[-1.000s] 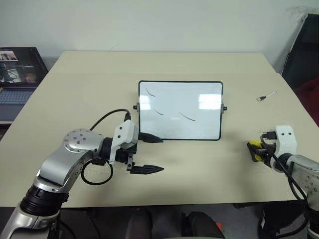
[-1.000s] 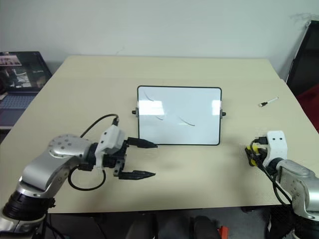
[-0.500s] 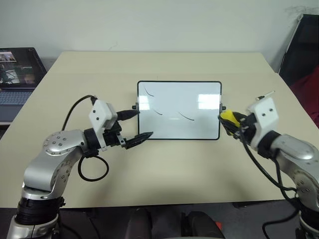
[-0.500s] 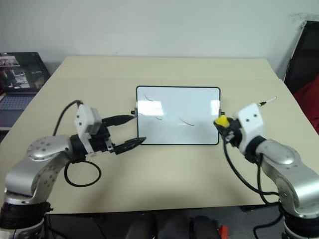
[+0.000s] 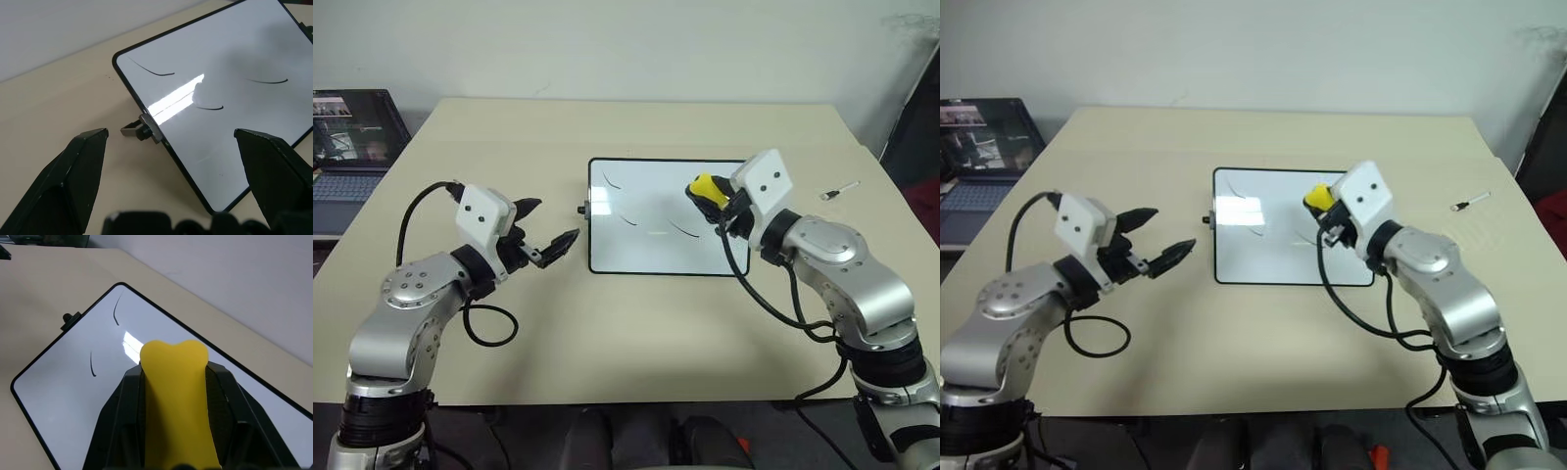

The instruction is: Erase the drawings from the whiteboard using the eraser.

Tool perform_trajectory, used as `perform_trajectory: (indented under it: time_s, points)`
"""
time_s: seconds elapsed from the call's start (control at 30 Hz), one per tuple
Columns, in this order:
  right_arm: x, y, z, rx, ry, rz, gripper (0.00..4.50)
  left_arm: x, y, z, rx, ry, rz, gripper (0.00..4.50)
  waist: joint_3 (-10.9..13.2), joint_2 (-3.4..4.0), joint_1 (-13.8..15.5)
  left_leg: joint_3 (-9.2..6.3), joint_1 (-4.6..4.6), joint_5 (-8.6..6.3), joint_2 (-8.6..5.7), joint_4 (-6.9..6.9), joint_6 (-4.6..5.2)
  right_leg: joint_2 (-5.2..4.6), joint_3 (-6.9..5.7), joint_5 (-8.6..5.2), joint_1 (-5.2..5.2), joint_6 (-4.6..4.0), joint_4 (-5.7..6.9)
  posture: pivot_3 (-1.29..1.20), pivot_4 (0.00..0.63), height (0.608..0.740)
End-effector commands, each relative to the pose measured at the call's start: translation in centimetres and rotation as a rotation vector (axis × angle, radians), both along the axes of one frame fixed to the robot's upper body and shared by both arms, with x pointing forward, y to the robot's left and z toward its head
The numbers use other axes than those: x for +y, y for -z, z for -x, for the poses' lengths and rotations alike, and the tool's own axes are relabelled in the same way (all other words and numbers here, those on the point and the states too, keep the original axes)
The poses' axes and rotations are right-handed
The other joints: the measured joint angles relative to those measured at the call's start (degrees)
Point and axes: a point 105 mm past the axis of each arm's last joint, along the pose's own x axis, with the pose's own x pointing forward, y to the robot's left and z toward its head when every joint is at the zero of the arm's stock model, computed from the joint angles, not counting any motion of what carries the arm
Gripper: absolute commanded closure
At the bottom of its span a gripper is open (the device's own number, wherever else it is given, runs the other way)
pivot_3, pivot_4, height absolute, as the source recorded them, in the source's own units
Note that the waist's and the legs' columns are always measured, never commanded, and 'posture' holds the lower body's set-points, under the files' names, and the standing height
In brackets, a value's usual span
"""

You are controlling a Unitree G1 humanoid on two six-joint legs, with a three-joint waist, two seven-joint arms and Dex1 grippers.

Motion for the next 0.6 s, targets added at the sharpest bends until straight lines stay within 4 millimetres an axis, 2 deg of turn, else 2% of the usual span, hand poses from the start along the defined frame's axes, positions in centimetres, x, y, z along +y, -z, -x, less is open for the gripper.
perform_trajectory:
  time_s: [0.03,0.2,0.3,0.47,0.6]
  points:
    - [-0.2,0.5,2.2,0.005,-0.075,-0.016,3.19,0.3,-1.2,0.2,-0.043,-0.013,0.017,0.0,-0.01,-0.02,0.17,0.0,-0.01,0.0,0.0,-0.01,0.0,0.0,-0.02,0.0,0.01,0.0,-0.02,0.0,0.15,0.74]
    - [-3.0,1.5,3.8,0.05,-0.062,0.01,3.19,2.1,-0.8,-0.2,-0.041,-0.076,0.025,0.0,0.0,-0.01,0.04,0.01,-0.04,0.0,-0.03,0.0,0.0,-0.04,0.0,-0.01,0.0,0.02,-0.02,0.0,0.15,0.74]
    - [-3.3,1.4,3.7,0.035,-0.045,0.025,3.19,2.3,-0.7,-0.3,-0.036,-0.077,0.027,0.0,0.0,-0.02,-0.26,0.01,0.0,0.0,-0.02,0.01,0.0,-0.03,-0.06,-0.01,0.02,0.01,0.04,0.0,0.15,0.74]
    - [-1.2,0.1,1.9,-0.078,-0.056,0.074,3.19,2.0,-0.6,-0.5,-0.017,-0.044,0.05,0.0,0.01,-0.01,-0.52,0.01,0.04,0.0,-0.01,0.0,0.0,0.05,0.01,0.0,-0.01,0.01,0.08,0.0,0.15,0.74]
    - [1.7,-1.1,-0.5,-0.151,-0.077,0.08,3.19,1.8,-0.9,-0.6,-0.027,-0.021,0.044,0.0,0.01,-0.01,-0.32,0.01,0.04,0.0,-0.01,0.01,-0.01,0.04,0.02,0.0,-0.02,0.01,0.08,0.0,0.15,0.74]
